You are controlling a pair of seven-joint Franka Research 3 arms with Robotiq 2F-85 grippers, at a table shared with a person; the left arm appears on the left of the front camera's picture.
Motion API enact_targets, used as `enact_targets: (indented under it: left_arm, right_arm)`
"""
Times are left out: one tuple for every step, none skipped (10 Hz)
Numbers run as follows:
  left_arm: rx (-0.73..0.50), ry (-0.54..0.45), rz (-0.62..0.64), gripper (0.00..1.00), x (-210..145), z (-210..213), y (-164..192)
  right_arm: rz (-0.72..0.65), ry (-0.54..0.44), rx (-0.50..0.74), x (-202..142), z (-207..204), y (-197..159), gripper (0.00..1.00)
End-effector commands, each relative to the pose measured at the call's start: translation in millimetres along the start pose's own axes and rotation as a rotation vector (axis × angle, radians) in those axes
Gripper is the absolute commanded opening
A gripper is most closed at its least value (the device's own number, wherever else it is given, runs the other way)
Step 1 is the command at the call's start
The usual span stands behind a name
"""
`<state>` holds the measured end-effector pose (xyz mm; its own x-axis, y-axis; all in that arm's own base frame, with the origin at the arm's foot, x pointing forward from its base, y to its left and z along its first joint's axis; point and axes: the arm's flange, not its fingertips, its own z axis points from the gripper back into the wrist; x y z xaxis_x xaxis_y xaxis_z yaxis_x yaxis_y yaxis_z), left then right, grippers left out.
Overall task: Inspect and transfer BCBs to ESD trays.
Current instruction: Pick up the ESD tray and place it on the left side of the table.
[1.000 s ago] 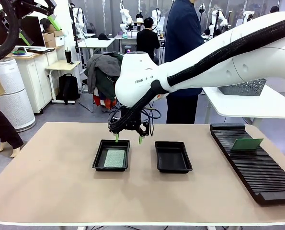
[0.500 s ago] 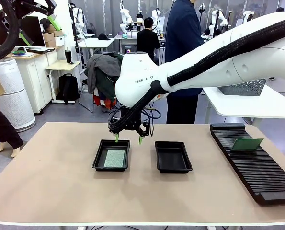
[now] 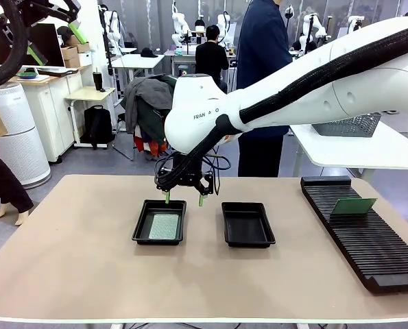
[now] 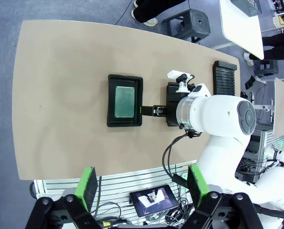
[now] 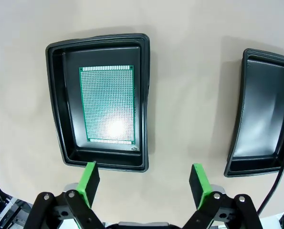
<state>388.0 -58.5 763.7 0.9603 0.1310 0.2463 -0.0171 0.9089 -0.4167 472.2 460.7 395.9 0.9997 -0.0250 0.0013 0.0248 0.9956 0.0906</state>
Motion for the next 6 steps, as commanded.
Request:
enact_targets:
  left_arm:
    - [-0.003, -0.001, 0.004, 1.0, 0, 0, 1]
    - [-0.003, -0.001, 0.004, 1.0, 0, 0, 1]
    - [0.0, 0.0, 0.0, 1.0, 0, 0, 0]
    - [0.022, 0.011, -0.015, 1.0, 1, -21, -4]
    - [0.051, 0.009, -0.024, 1.0, 2, -40, -5]
    - [0.063, 0.03, -0.049, 1.0, 4, -59, -7]
  right_arm:
    - [-0.001, -0.005, 0.002, -1, 0, -1, 1.0]
    - [-0.001, -0.005, 0.002, -1, 0, -1, 1.0]
    - [0.0, 0.0, 0.0, 0, 0, 0, 1.0]
    - [-0.021, 0.0, 0.045, -6, 12, -11, 1.0]
    - [-0.034, 0.003, 0.083, -10, 24, -23, 1.0]
    - [-0.052, 0.002, 0.131, -16, 36, -35, 1.0]
